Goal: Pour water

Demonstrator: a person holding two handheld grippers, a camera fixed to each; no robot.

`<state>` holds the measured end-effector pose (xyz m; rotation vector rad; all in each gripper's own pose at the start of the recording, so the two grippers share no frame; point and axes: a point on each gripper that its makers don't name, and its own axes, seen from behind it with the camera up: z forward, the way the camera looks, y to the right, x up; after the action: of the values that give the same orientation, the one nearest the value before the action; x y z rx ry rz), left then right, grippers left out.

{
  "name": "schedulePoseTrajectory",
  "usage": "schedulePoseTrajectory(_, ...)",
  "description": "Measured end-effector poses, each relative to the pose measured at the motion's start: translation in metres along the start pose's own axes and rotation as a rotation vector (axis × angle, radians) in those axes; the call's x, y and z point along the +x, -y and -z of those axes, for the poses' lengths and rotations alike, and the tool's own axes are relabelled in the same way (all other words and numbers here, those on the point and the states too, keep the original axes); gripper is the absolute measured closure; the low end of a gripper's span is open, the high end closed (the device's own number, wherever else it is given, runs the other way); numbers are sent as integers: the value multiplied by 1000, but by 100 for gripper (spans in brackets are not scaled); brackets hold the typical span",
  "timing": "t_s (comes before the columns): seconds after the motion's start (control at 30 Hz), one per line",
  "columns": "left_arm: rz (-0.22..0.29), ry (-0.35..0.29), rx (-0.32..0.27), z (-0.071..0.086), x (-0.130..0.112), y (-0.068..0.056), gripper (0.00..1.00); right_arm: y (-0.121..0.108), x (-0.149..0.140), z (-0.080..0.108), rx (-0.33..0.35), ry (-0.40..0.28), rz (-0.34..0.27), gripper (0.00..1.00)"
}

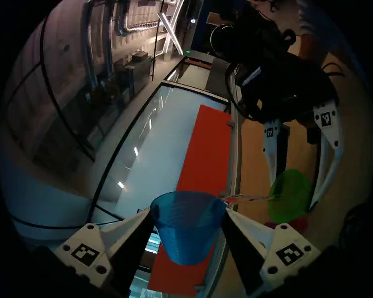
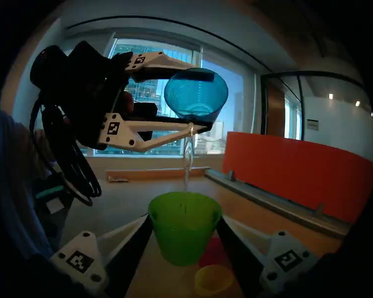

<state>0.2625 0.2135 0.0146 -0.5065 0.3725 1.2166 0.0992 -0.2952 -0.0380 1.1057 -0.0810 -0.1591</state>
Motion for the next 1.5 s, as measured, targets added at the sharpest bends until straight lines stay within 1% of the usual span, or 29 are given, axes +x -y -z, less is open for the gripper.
schedulePoseTrajectory(0.3,-45,-1,3,-2,1,2,13,-1,0,0,-4,-2,0,10)
schedulePoseTrajectory(0.77,-101,2,10,-4,1,7,13,-2,-1,1,-6,-3,2,10)
schedulePoseTrajectory(1.2,-151,1,27,-2,6,18,13,0,-1,-1,-5,-6,2,10)
schedulePoseTrajectory(1.27,-159,-1,30,-1,7,19,13,0,-1,-1,-4,-6,4,10)
schedulePoseTrajectory(1.5,-179,-6,35,-3,10,14,13,0,-1,-1,-3,-6,3,10)
